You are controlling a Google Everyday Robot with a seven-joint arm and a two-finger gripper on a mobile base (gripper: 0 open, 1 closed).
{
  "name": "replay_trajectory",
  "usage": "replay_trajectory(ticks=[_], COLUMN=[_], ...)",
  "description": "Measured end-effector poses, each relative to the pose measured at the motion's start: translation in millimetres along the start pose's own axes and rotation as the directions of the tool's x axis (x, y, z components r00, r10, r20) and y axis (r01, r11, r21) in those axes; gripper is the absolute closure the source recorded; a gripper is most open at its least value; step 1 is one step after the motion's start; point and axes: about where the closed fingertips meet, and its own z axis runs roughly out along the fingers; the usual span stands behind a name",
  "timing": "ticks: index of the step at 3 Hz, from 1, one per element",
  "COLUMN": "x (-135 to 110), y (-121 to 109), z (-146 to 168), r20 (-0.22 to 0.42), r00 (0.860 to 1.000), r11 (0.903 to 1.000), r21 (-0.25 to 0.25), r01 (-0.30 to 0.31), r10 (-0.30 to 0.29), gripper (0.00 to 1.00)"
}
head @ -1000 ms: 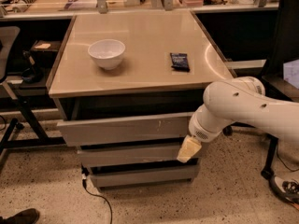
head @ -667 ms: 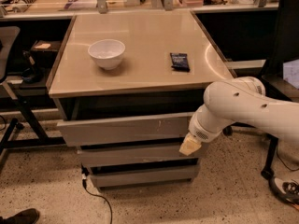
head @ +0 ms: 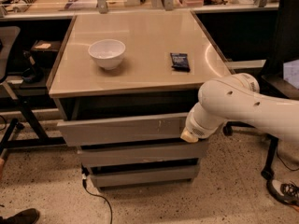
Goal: Close top drawer
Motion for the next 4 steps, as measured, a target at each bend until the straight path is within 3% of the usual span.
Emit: replay_trajectory(ticks=[1,3,4], x=[-15.0,-37.9,-38.0], y=[-20.3,-45.5,-45.4], z=[1.1,22.3,22.5], r20=[0.001,-0.011,-0.012], r00=[1.000,0.999,0.999], r11=[0.9989,0.9965,0.9965], r21=[0.045,0.077,0.076], r01=[0.014,0.034,0.034], r10=[-0.014,-0.033,-0.034], gripper=[1.00,1.00,0.81])
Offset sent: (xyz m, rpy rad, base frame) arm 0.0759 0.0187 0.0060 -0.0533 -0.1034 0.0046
